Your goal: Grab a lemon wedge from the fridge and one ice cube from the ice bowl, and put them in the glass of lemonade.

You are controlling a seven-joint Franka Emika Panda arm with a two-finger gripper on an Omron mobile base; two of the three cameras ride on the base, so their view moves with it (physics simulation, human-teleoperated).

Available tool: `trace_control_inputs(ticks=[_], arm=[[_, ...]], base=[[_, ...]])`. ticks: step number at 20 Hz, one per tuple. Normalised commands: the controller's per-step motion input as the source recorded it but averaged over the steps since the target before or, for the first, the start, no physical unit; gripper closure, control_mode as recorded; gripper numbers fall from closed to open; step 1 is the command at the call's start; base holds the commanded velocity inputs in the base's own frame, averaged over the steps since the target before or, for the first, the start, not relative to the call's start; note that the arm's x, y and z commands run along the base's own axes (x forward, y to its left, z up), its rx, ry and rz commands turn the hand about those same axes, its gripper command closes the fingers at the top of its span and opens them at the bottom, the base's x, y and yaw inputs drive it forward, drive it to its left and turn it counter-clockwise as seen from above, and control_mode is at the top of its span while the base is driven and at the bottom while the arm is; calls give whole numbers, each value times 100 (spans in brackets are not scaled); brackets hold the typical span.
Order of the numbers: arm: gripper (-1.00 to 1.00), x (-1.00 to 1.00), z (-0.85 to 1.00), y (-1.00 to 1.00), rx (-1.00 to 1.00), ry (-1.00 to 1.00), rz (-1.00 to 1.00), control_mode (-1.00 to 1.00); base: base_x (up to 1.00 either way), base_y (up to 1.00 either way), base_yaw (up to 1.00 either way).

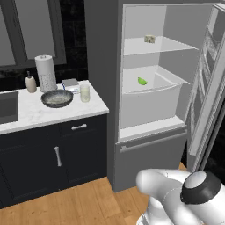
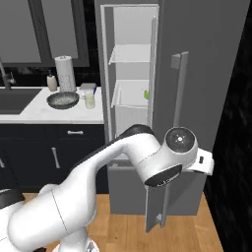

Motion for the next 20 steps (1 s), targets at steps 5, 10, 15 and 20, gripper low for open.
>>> trace_control_inputs(ticks=[5,10,15,20], arm=[[-100,-63,29,43,-23,0,0,-100],[-100,27,0,99,-27,1,0,-100],[-100,99,0,100,-19,11,-1,-100],[-100,100,0,34,-15,27,-9,-100]], base=[[0,0,0],[0,0,0],[0,0,0],[0,0,0]])
